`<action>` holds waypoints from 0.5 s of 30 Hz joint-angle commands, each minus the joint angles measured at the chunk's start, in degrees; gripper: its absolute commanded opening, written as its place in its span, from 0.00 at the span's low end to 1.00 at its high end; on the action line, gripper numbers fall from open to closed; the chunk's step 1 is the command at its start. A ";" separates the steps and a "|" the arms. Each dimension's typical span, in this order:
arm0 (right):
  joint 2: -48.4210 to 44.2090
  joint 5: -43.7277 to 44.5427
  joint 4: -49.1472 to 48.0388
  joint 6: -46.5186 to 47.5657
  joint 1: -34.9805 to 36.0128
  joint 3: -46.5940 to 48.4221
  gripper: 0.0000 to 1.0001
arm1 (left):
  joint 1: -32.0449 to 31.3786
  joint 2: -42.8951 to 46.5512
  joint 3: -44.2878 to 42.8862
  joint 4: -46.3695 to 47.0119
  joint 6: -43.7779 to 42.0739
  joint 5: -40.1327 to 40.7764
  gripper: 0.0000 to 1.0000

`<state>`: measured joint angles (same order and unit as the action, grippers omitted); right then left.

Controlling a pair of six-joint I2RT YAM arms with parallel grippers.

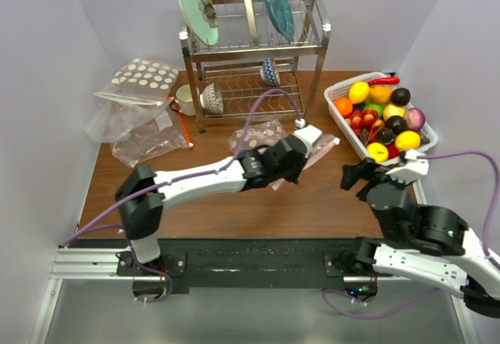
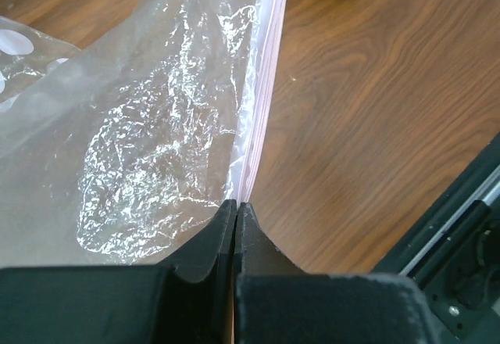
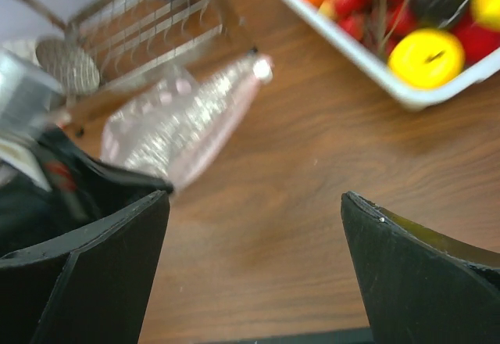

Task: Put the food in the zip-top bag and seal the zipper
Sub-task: Pick up the zipper food storage bag at the center of the board.

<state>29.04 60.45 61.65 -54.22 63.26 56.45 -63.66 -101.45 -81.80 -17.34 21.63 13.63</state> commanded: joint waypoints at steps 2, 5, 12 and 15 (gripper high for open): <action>1.37 -11.90 -12.32 -3.62 0.02 -6.51 0.89 | 2.13 8.27 6.90 3.36 5.35 -3.08 0.00; 1.55 -17.53 -19.71 -4.14 0.02 -9.59 0.84 | 2.22 12.32 8.84 3.46 6.67 -2.03 0.00; 2.78 -21.33 -31.48 -8.36 0.02 -14.34 0.75 | 2.22 21.89 14.12 5.74 9.13 -1.85 0.00; 2.95 -21.34 -34.40 -9.15 0.02 -15.40 0.68 | 2.22 24.45 15.53 5.92 9.31 -2.55 0.00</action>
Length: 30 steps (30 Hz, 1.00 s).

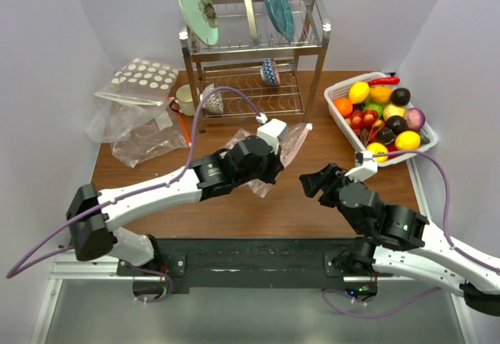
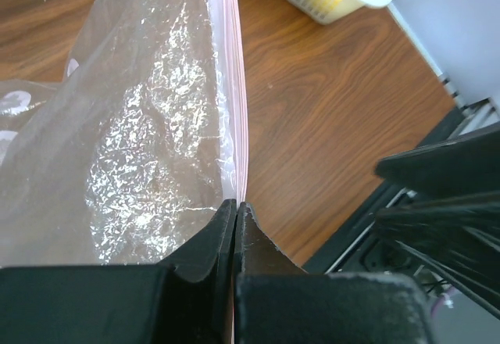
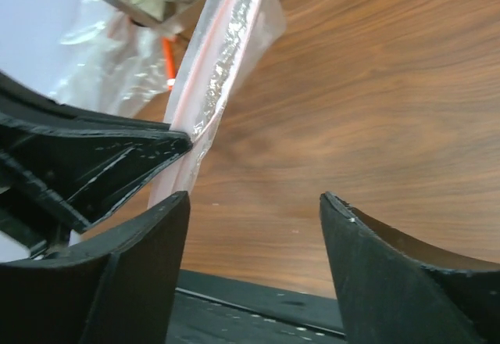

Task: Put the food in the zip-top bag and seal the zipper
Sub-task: Pick up the zipper food storage bag at the center of the board.

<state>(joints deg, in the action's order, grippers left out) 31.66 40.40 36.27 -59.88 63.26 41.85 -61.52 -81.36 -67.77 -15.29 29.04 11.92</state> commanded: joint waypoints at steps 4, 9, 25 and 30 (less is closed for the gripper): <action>1.74 -1.90 -11.04 -3.32 0.02 -0.36 0.61 | 0.08 6.83 3.51 4.92 1.90 -2.78 0.00; 3.84 -2.78 -12.89 -2.61 0.02 0.60 0.59 | 0.08 8.50 5.80 6.15 1.72 -4.80 0.00; 9.12 0.47 -11.48 -5.43 0.02 2.19 0.49 | -0.09 11.31 8.70 9.22 0.41 -10.43 0.00; 9.04 0.90 -11.23 -5.07 0.02 2.98 0.49 | -0.18 11.23 9.41 9.58 0.23 -10.61 0.00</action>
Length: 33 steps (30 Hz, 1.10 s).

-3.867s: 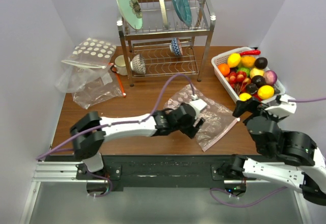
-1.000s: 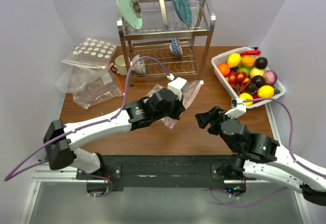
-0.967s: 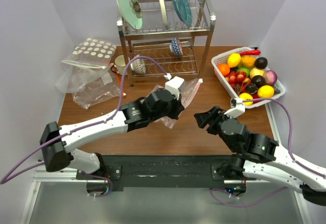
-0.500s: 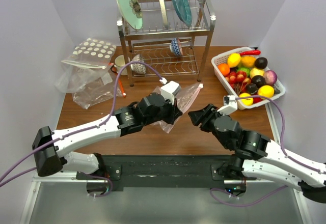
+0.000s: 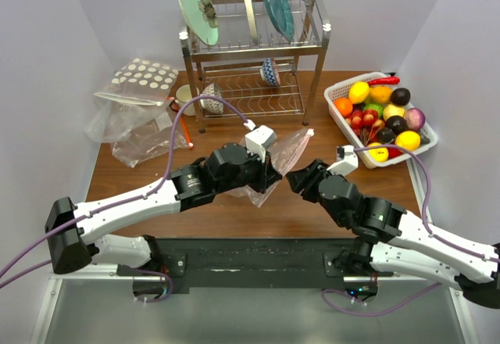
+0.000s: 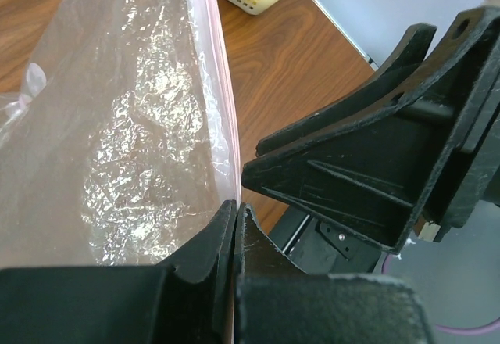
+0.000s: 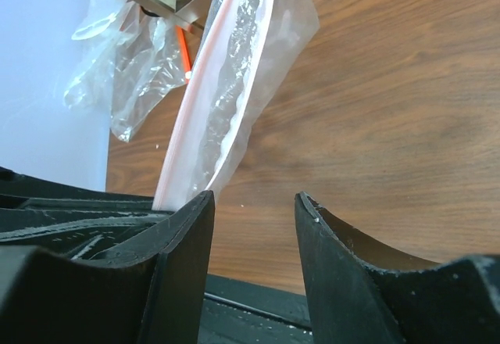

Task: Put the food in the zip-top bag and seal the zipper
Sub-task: Pick up the zipper food storage bag at the center of the board, then open the zipper of the food storage bag at the center of the board.

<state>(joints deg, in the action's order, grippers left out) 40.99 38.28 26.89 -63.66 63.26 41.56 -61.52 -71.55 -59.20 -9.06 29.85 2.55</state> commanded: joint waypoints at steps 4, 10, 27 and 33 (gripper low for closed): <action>-1.35 4.25 -0.71 -0.94 0.02 3.88 0.50 | -0.18 0.89 1.45 3.87 -0.32 -1.40 0.00; -1.01 5.22 0.52 -0.67 -0.07 4.40 0.49 | -0.36 1.24 1.02 4.49 -0.14 -2.28 0.00; 1.37 4.96 -0.18 -1.03 -0.07 4.49 0.25 | -1.68 3.17 0.75 5.54 -0.93 -7.30 0.00; 2.25 4.78 1.84 0.90 -0.07 6.34 0.00 | -1.68 3.26 -0.04 1.86 -2.16 -1.24 0.00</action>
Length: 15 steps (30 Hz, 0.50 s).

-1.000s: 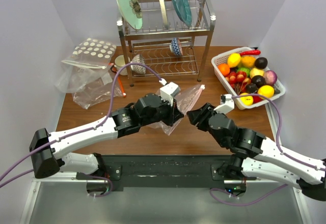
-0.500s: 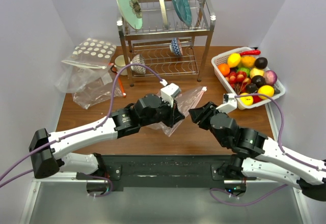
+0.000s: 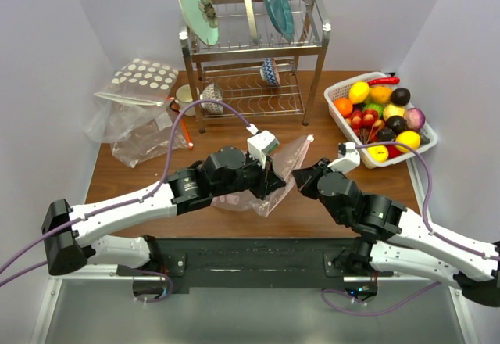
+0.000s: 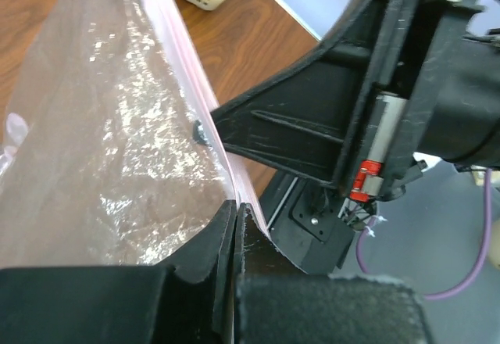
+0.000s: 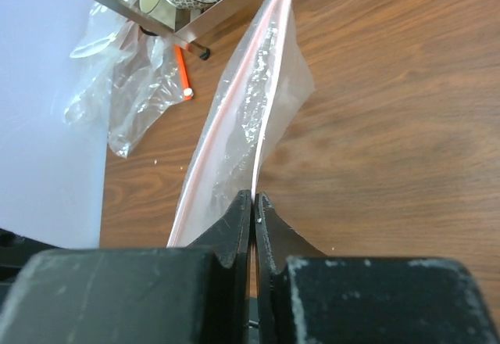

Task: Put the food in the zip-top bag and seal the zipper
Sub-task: Open the zipper of the food storage bag at the center of the board.

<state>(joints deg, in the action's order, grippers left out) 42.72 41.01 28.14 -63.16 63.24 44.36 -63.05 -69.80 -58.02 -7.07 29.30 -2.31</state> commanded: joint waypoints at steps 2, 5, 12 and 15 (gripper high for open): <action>1.14 0.83 0.51 1.89 -0.05 4.15 0.00 | -0.15 1.16 -2.18 -2.85 -1.79 7.48 0.03; 3.06 -0.49 -0.28 4.53 -0.14 5.47 0.00 | -0.50 0.11 -5.34 -7.86 -2.67 14.24 0.15; 11.24 -5.07 -0.72 9.89 -0.14 12.15 0.00 | -1.46 -6.39 -15.63 -15.25 -7.93 23.14 0.47; 12.91 -5.33 -0.19 10.95 -0.05 14.26 0.00 | -1.55 -8.24 -17.91 -16.48 -8.99 24.19 0.49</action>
<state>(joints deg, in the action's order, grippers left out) 54.39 37.04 28.91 -55.24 63.09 54.26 -64.16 -75.88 -71.53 -20.69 23.83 16.99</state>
